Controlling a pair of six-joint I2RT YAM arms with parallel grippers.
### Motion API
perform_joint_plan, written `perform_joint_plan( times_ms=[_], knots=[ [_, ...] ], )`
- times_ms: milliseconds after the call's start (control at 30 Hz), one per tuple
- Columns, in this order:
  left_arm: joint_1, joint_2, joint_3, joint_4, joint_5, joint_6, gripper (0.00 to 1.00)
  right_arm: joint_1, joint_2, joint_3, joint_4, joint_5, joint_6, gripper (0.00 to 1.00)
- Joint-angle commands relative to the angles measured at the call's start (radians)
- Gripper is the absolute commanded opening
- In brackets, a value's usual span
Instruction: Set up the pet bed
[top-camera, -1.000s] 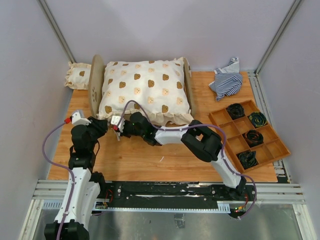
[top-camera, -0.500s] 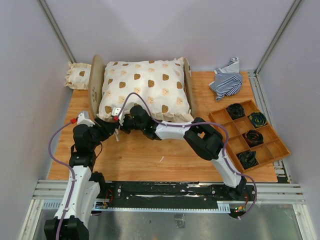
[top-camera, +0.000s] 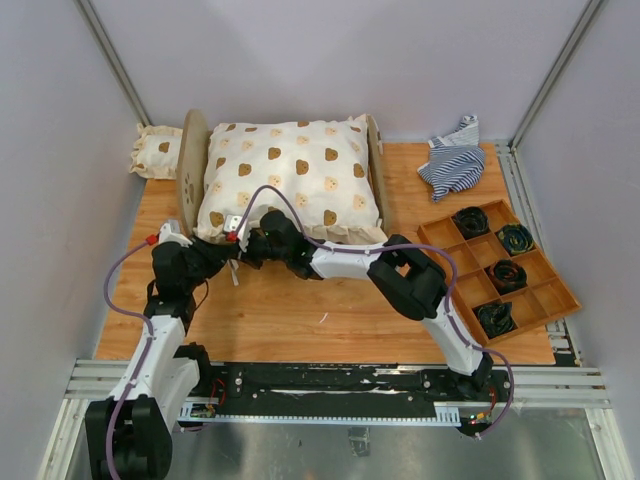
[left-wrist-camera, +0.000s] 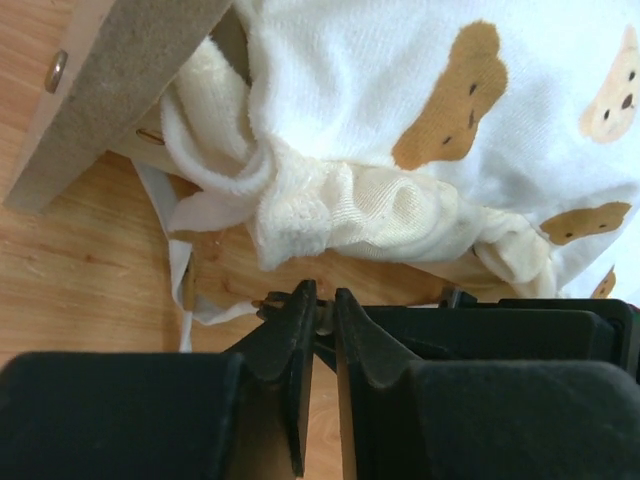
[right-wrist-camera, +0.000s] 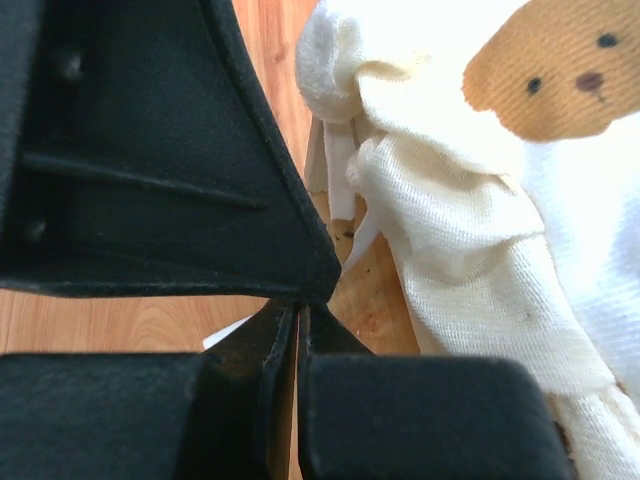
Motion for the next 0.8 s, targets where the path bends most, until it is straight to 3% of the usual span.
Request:
perform_joint_plan(
  times_ms=[0, 67, 200, 267, 533, 767],
  knots=[
    [-0.003, 0.015, -0.013, 0.031, 0.004, -0.025, 0.04, 0.005, -0.039, -0.001, 0.051, -0.018, 0.014, 0.00],
    [-0.003, -0.002, -0.015, 0.015, -0.036, -0.050, 0.00, 0.005, -0.041, -0.020, 0.083, -0.016, 0.028, 0.03],
    [-0.003, -0.060, -0.037, 0.001, -0.097, -0.130, 0.00, 0.003, -0.045, -0.119, 0.275, -0.013, 0.092, 0.24],
    [-0.001, -0.077, -0.043, -0.003, -0.104, -0.168, 0.00, 0.002, -0.039, -0.161, 0.380, -0.007, 0.108, 0.29],
    [0.002, -0.107, -0.045, -0.018, -0.084, -0.250, 0.00, -0.003, 0.019, -0.175, 0.557, -0.011, 0.149, 0.28],
    [0.005, -0.139, -0.048, -0.041, -0.093, -0.276, 0.00, -0.002, 0.047, -0.153, 0.538, 0.005, 0.140, 0.27]
  ],
)
